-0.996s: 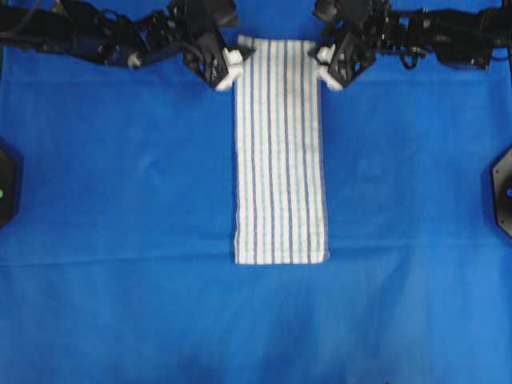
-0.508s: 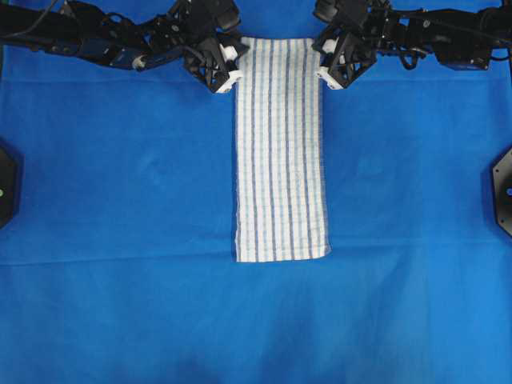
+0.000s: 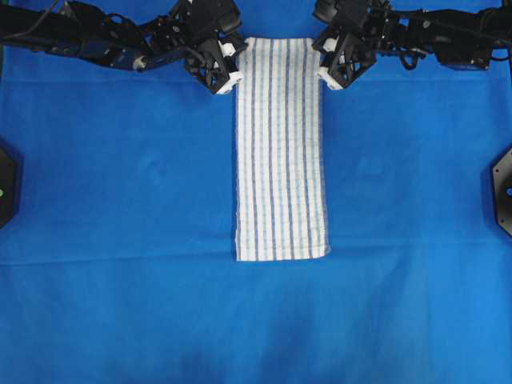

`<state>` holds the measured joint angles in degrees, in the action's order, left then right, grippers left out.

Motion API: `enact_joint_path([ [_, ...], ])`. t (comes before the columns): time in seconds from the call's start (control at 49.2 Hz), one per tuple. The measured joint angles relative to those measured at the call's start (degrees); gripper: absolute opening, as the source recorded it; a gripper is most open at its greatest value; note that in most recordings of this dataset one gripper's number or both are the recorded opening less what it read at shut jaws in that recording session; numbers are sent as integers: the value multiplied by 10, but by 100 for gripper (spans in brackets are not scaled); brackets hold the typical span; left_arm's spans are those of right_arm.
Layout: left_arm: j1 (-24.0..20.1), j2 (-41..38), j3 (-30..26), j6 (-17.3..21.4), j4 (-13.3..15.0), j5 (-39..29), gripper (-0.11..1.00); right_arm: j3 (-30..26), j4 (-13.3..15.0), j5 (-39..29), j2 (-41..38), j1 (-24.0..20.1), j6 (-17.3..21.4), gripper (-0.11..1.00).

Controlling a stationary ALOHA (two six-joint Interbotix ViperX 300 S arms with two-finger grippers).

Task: Fold the blue towel.
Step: 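Grasp the top corners of the vertical strip with both grippers, then fold the top end down toward the bottom end with both grippers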

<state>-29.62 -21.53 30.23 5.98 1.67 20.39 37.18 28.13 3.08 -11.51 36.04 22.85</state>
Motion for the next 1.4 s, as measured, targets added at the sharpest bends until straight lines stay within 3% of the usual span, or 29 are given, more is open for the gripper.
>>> enact_joint_path([
  [0.528,2,50,-2,19,0,-17,3,14,0,-2,49,-1,6,5],
  [0.732,21,62,14,19,0,-38,3,37,-2,-10,72,-28,10,5],
  [1.26,197,136,106,1,1,-54,3,130,-40,-33,161,-197,31,5],
  [1.402,246,135,107,-32,1,-75,3,143,-43,-40,173,-243,55,5],
])
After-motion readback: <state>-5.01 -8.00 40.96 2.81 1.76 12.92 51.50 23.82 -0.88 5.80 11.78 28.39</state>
